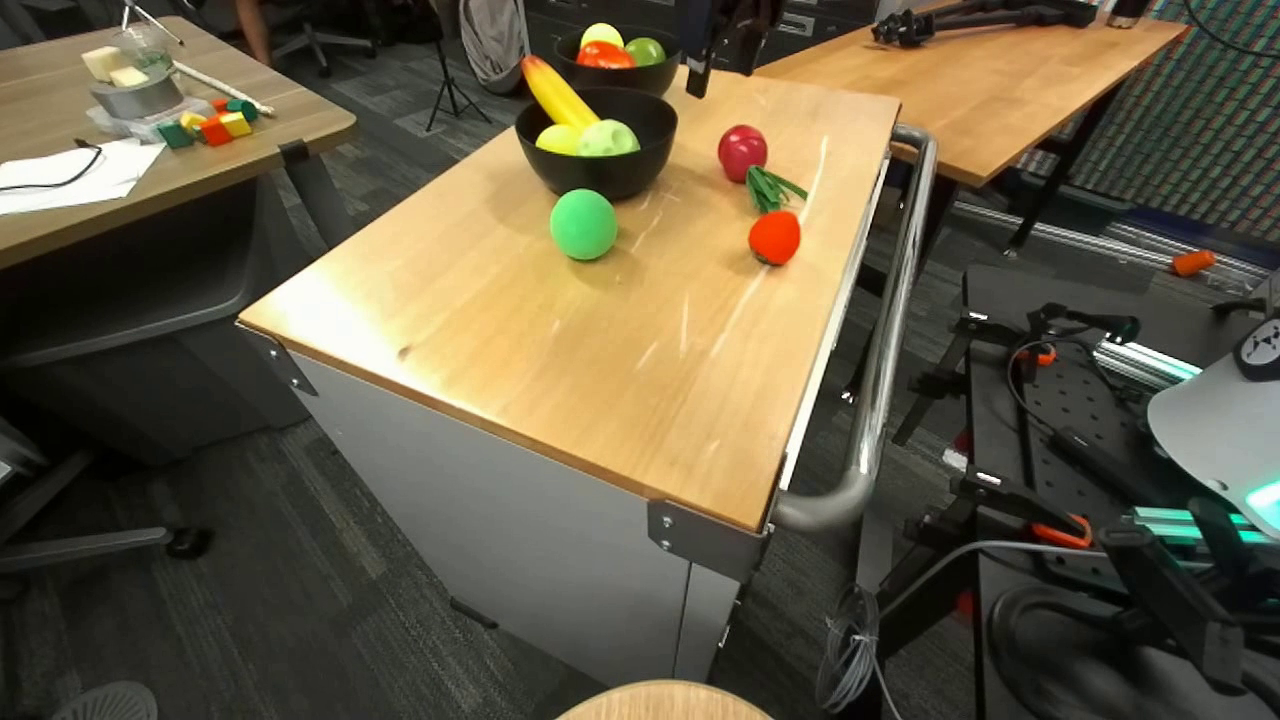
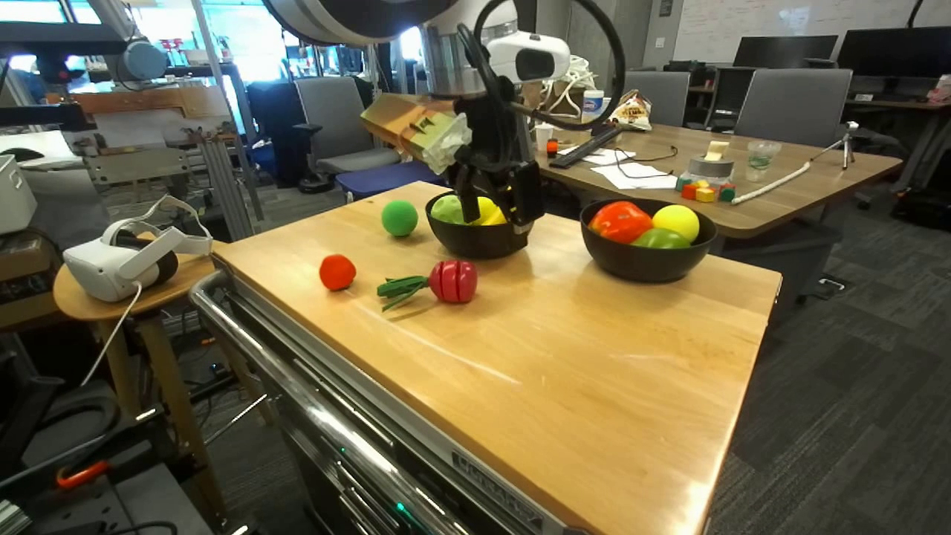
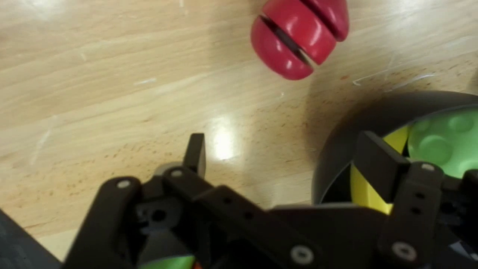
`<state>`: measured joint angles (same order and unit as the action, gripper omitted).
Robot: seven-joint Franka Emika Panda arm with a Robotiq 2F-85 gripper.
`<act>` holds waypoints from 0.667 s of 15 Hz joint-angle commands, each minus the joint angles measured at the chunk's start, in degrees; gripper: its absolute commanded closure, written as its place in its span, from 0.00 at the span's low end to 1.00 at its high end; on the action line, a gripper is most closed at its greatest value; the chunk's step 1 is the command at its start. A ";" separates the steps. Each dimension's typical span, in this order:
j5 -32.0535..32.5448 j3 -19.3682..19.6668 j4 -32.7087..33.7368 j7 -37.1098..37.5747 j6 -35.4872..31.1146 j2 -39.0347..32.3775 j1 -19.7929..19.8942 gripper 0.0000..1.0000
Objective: Divide the fruits between the black bowls
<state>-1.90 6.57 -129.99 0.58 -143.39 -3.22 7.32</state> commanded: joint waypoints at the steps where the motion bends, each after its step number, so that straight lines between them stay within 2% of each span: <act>1: -4.34 -0.79 2.99 -0.73 0.66 -3.07 -0.38 0.00; 4: 0.08 -0.75 3.60 4.06 0.81 -4.33 -1.30 0.00; 10: 3.67 -0.95 3.70 5.81 4.02 -4.04 -2.70 0.00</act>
<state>-0.57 5.64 -127.26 4.39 -141.78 -7.26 5.52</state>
